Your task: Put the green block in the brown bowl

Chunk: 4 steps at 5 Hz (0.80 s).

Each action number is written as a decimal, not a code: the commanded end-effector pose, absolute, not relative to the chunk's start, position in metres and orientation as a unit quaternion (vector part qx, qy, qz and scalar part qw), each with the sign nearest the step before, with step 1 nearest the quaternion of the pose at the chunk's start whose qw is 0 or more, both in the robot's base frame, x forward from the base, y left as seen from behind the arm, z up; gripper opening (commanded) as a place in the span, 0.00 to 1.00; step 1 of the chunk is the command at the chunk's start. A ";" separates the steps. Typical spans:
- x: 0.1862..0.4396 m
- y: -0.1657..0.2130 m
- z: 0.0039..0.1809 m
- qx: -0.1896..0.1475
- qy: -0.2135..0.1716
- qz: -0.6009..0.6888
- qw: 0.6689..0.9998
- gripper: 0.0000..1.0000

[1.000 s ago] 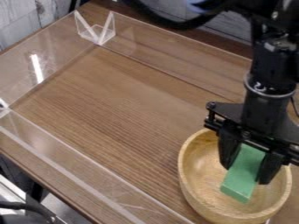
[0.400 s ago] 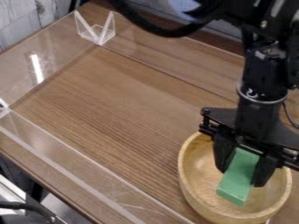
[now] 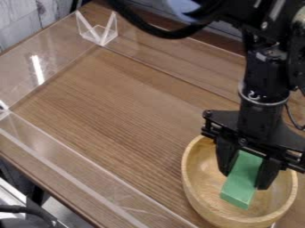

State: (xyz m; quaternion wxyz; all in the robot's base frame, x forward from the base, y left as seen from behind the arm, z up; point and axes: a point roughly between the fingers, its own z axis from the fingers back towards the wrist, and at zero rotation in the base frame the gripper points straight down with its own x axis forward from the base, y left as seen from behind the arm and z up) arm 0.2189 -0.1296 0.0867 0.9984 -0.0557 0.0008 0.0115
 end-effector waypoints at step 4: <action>0.224 -0.130 0.101 -0.081 -0.032 0.023 0.996 0.00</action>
